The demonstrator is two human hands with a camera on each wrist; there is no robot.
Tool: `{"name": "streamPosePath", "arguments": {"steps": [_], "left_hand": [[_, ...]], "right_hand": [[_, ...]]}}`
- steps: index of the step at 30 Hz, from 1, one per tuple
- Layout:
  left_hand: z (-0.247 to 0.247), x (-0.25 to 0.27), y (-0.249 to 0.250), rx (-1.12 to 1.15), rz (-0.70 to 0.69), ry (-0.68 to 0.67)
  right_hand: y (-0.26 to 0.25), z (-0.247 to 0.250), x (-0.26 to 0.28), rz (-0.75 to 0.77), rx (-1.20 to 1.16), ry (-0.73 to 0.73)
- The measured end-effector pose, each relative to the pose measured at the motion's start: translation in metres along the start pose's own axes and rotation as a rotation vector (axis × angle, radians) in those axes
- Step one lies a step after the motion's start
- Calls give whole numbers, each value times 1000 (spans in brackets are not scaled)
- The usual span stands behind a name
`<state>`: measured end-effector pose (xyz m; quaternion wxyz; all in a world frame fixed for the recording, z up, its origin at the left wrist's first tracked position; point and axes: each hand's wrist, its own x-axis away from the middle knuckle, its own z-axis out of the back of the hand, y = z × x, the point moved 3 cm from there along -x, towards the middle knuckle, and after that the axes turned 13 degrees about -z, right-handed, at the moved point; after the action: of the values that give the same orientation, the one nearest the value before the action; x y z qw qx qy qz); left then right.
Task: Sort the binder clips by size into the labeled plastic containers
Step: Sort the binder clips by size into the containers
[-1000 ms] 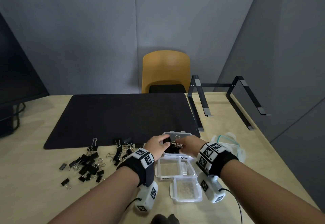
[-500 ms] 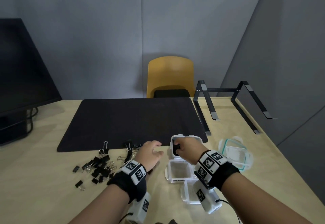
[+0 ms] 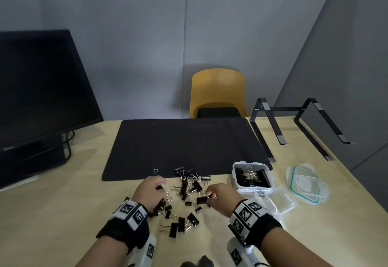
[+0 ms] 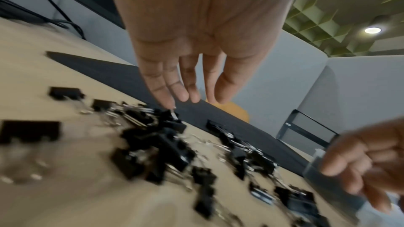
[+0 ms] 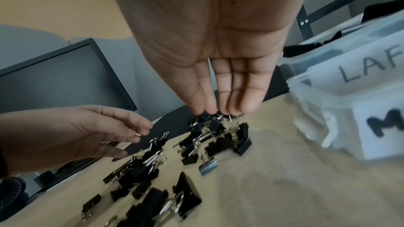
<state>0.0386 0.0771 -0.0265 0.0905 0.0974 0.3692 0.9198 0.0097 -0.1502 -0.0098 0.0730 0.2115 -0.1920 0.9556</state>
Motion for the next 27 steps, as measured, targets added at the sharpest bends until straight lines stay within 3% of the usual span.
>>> {"name": "streamPosePath", "arguments": {"steps": [3,11,19,27], "left_hand": [[19,3,-20,-36,33,14],[26,7,-41,-99,-21,-101],[19,1,-47,-138,-63,-124],[16,-4,-45,-208,-98,-101]], "right_hand": [[-6,-12,-1,-15,-15,22],[-29,-24,-21,-33,-113,173],[-35,-35,-34,-74,-25,107],[-35,-43,-38,-145,-33,151]]}}
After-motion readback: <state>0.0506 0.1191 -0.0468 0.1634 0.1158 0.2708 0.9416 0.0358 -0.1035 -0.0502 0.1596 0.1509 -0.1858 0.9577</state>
